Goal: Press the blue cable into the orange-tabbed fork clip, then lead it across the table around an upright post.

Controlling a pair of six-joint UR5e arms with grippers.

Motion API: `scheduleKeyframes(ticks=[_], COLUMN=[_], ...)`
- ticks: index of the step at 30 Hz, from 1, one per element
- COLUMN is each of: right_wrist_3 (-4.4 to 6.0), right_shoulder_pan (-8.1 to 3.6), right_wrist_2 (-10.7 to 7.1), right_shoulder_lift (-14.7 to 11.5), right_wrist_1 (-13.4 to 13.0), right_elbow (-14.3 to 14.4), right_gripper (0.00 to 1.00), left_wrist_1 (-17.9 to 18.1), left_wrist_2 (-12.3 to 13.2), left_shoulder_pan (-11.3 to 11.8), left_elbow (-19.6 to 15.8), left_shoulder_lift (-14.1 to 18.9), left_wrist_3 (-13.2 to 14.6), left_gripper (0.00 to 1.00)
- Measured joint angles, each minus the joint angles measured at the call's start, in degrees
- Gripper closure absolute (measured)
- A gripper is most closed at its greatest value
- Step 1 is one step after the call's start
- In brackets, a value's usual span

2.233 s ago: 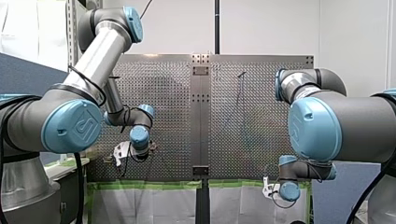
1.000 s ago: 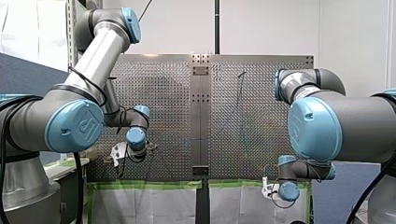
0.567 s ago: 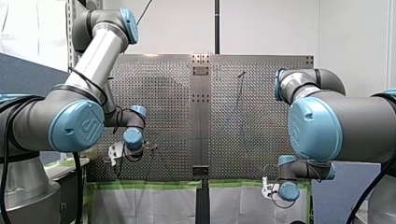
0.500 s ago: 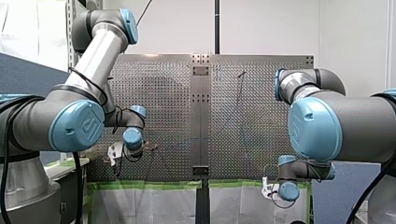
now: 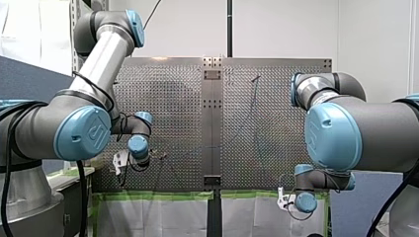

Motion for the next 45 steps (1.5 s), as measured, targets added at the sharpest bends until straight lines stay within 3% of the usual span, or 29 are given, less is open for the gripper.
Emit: scheduleKeyframes(ticks=[16,32,45], right_wrist_3=[-0.02,0.07,0.66], right_shoulder_pan=[-0.23,-0.37,-1.05], right_wrist_2=[0.02,0.09,0.10], right_shoulder_lift=[0.0,0.0,0.0], right_wrist_1=[0.0,0.0,0.1], right_elbow=[-0.2,-0.6,-0.7], right_gripper=[1.00,1.00,1.00], left_wrist_1=[0.5,1.7,4.3], left_wrist_2=[4.1,4.8,6.1], left_shoulder_pan=[-0.4,0.3,-0.5], left_elbow=[0.7,1.7,3.5], left_shoulder_lift=[0.0,0.0,0.0], left_wrist_3=[0.1,-0.4,-2.3], left_gripper=[1.00,1.00,1.00])
